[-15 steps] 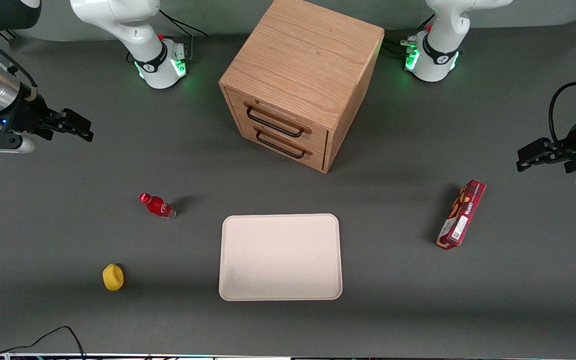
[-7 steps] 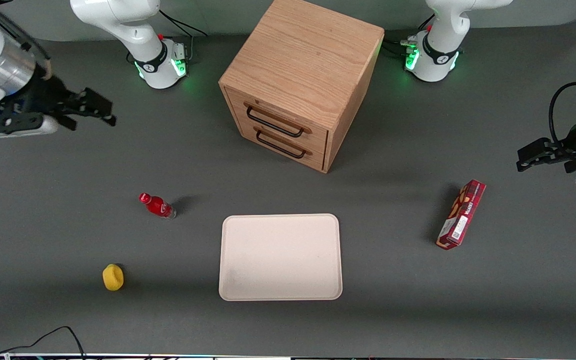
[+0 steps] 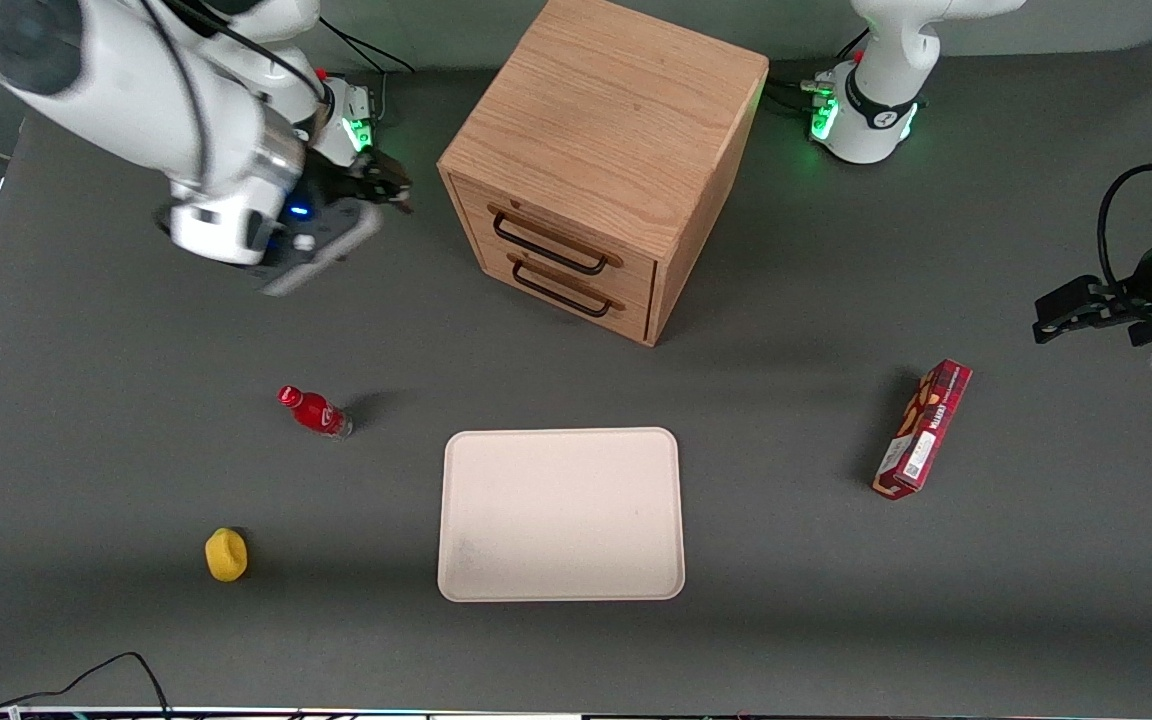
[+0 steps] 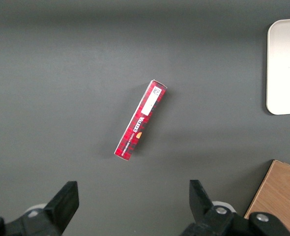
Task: Open upper drawer
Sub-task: 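Move the right gripper to the upper drawer's black handle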
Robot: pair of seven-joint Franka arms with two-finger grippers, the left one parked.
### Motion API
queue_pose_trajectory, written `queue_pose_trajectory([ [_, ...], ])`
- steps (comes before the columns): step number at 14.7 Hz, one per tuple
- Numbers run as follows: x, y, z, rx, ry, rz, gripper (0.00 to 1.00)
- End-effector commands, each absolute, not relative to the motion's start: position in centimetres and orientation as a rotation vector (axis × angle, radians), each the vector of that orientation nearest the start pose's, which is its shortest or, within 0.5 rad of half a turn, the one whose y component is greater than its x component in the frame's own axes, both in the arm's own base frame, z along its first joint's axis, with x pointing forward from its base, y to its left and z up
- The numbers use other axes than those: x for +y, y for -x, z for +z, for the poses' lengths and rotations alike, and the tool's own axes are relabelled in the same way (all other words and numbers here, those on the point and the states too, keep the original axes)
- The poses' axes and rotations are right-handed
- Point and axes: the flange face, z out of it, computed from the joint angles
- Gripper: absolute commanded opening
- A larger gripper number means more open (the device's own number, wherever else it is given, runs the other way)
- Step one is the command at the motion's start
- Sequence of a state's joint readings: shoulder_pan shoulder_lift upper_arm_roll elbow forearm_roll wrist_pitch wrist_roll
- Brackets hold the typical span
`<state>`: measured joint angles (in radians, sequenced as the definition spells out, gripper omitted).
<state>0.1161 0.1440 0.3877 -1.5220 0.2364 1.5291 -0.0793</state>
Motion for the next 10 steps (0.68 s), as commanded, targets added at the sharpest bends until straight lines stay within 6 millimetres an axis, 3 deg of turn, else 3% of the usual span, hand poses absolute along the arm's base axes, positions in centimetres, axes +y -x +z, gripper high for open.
queue_pose_trajectory([
  [1,32.4,-52.9,53.8,-1.044,2.574,0.309,1.00],
  [3,35.2,-52.9,51.2,-1.162,2.476,0.297,1.00],
  [7,39.9,-52.9,45.4,-1.183,2.372,0.324,1.00],
  [10,41.2,-52.4,43.0,-1.190,2.357,0.345,1.00],
])
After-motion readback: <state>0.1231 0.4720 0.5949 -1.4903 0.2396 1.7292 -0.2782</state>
